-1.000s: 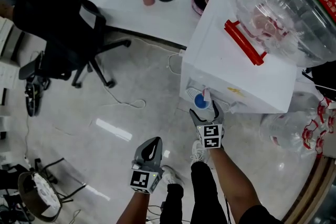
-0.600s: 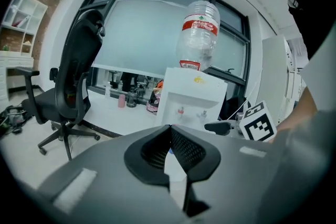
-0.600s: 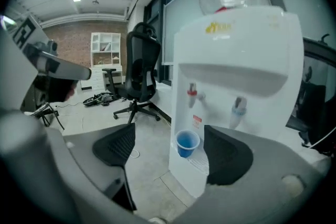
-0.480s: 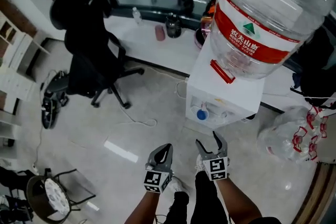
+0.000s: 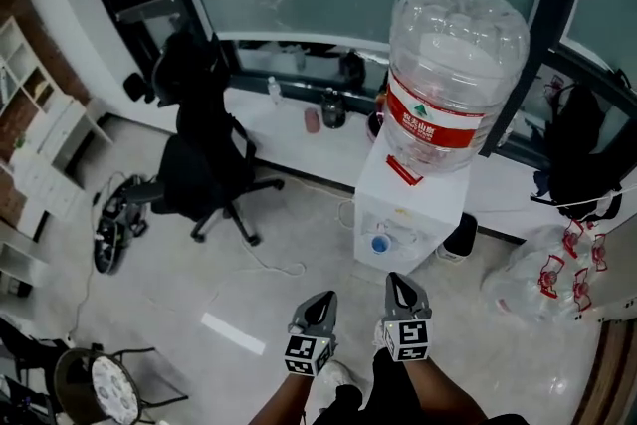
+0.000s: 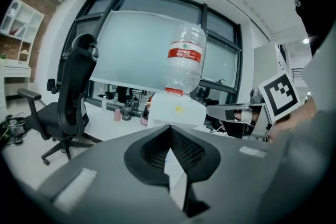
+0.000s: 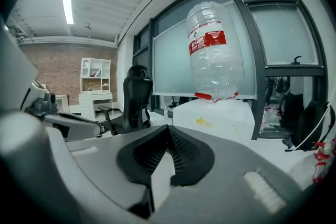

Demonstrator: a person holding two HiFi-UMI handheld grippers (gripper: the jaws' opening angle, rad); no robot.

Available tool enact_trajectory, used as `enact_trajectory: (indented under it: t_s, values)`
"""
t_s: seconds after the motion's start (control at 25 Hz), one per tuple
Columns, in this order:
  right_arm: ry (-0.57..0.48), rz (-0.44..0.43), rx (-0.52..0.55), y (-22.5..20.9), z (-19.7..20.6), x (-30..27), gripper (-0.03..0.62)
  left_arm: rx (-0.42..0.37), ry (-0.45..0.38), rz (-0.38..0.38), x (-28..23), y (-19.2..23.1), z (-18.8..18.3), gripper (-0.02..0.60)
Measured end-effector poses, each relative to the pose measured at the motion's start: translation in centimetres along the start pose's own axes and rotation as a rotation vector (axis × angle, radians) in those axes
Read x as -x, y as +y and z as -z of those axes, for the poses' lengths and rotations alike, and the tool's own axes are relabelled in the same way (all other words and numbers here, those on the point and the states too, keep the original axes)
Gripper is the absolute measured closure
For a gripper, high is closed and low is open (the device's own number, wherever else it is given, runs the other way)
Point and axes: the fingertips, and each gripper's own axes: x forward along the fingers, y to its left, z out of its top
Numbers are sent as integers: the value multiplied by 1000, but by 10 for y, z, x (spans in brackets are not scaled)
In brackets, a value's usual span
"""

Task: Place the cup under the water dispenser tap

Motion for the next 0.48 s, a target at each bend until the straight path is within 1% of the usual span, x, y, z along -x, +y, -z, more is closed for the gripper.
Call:
enact_trajectory:
  t_s: [0.12, 0.32, 0.48]
  values:
    - [-25, -16, 30, 11, -19, 15, 592, -28, -38, 18, 11, -9, -17, 565]
    - [11, -34, 123, 27, -35, 38, 592, -76, -62, 56, 33, -24, -38, 565]
    - [0, -31, 165, 32, -47, 54, 592, -120, -82, 79, 49, -31, -54, 565]
